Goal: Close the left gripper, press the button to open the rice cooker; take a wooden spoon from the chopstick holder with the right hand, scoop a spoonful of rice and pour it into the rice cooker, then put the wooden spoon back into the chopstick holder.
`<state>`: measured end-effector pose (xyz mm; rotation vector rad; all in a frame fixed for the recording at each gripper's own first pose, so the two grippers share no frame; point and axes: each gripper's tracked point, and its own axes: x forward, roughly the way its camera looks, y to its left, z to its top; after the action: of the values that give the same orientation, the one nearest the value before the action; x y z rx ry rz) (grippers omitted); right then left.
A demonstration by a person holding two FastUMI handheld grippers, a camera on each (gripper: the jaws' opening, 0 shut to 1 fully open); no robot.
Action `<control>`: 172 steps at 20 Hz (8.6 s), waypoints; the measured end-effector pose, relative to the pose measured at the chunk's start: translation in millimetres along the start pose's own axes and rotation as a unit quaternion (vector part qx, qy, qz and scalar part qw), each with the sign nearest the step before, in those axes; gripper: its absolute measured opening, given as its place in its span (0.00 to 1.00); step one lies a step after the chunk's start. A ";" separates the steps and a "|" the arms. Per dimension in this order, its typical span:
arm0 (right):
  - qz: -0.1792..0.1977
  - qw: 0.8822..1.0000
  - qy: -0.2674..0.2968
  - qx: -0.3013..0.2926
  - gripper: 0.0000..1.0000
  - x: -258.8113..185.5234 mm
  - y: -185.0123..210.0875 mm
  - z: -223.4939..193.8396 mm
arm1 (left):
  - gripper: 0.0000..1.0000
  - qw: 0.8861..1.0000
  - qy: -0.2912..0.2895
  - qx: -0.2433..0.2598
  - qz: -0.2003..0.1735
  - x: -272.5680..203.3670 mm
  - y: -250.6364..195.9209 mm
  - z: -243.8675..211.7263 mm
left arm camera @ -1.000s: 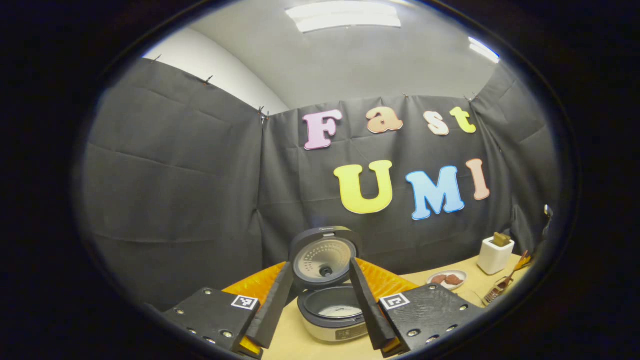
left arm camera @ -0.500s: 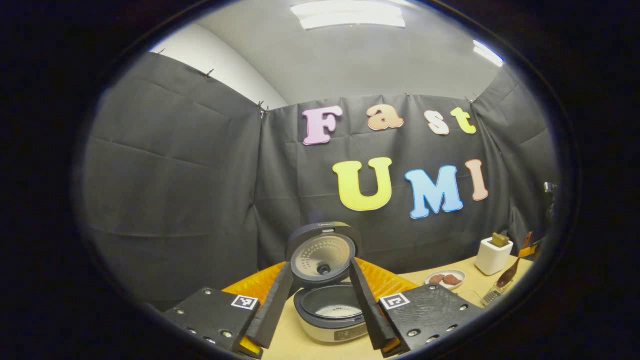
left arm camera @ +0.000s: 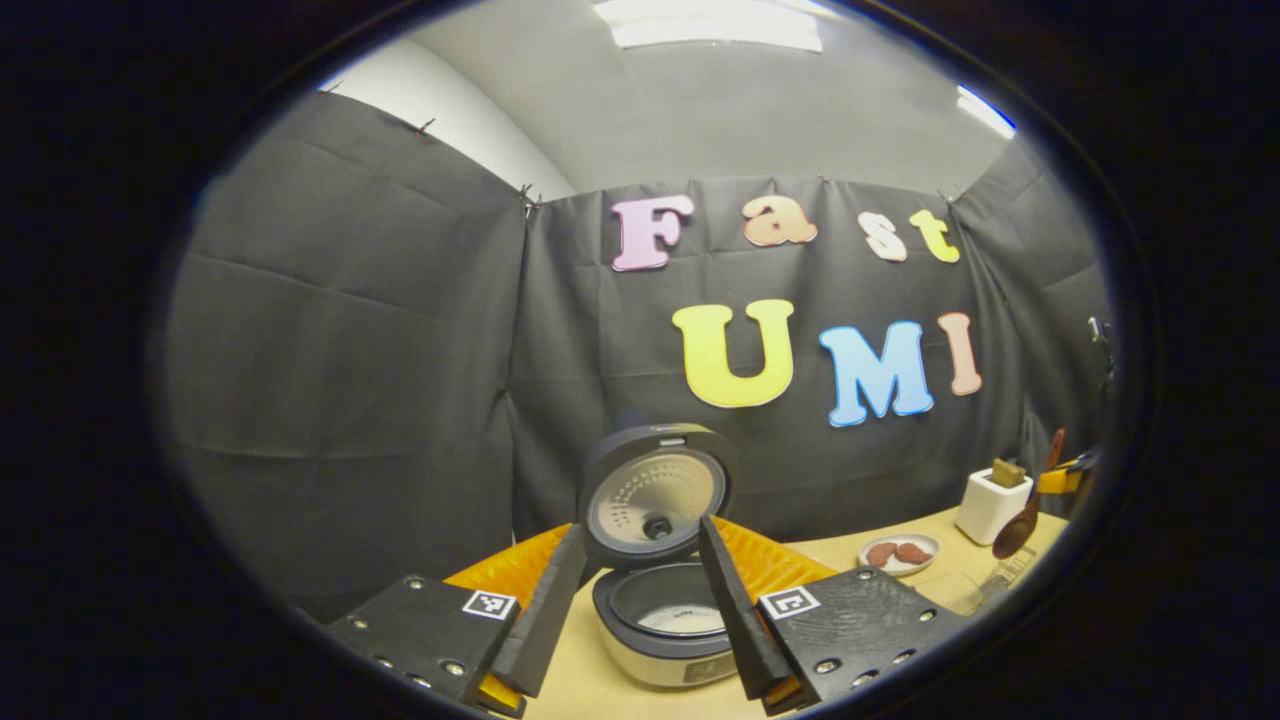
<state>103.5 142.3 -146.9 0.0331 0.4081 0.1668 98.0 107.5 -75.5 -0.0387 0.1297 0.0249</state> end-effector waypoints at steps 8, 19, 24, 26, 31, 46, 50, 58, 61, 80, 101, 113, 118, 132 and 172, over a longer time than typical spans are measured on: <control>0.054 0.997 0.018 -0.043 0.10 24.1 72.3 -28.9 | 0.72 1.000 0.025 -0.006 0.009 21.5 22.0 -30.7; 0.051 0.985 0.075 -0.148 0.11 56.9 112.4 -109.8 | 0.73 0.999 0.042 -0.003 0.021 43.5 51.9 -51.5; 0.076 0.988 0.101 -0.090 0.11 53.4 136.0 -121.5 | 0.72 0.999 0.040 -0.006 0.026 42.2 54.9 -50.6; 0.088 0.988 0.113 -0.053 0.10 49.3 142.8 -124.0 | 0.73 0.999 0.039 -0.005 0.025 39.8 52.8 -51.3; 0.101 0.977 0.157 0.100 0.10 43.3 138.2 -128.2 | 0.72 0.999 0.035 -0.001 0.022 33.7 47.7 -45.5; 0.104 0.906 0.163 0.376 0.10 36.0 82.5 -93.2 | 0.72 1.000 0.012 0.019 0.015 17.1 29.3 -17.1; 0.129 0.891 0.153 0.407 0.10 35.3 95.8 -56.8 | 0.73 1.000 0.013 0.014 0.016 16.3 32.6 -21.0; 0.201 0.877 0.132 0.415 0.10 54.0 172.2 7.3 | 0.72 0.999 0.013 0.008 0.033 22.2 69.7 -28.4; 0.229 0.879 0.130 0.397 0.10 60.2 207.8 19.0 | 0.73 0.999 0.014 0.009 0.047 18.2 87.8 -31.1; 0.321 0.926 0.139 0.144 0.10 103.4 374.2 -41.7 | 0.73 0.991 0.050 0.010 0.120 -7.2 148.2 -59.2; 0.327 0.861 -0.149 -0.359 0.10 49.9 420.6 -18.1 | 0.72 0.993 0.043 0.016 0.112 -7.0 140.0 -51.6; 0.347 0.937 0.001 -0.031 0.10 59.1 349.0 17.4 | 0.73 0.997 0.034 0.011 0.075 15.4 107.8 -38.9; 0.300 0.954 -0.004 0.017 0.10 68.3 289.2 33.2 | 0.72 0.999 0.029 0.004 0.042 33.6 81.5 -35.0; 0.143 0.988 -0.011 0.058 0.10 65.2 109.3 42.3 | 0.72 0.999 0.000 -0.010 -0.044 70.7 -15.7 -12.0; -0.077 0.991 0.056 0.099 0.98 -27.3 -141.1 -64.8 | 0.72 0.999 -0.009 -0.003 -0.037 66.2 -55.7 34.7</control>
<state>74.9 -1.5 -204.9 0.1869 0.5356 -0.0258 169.6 54.8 -47.6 -0.0491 0.1097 -0.0483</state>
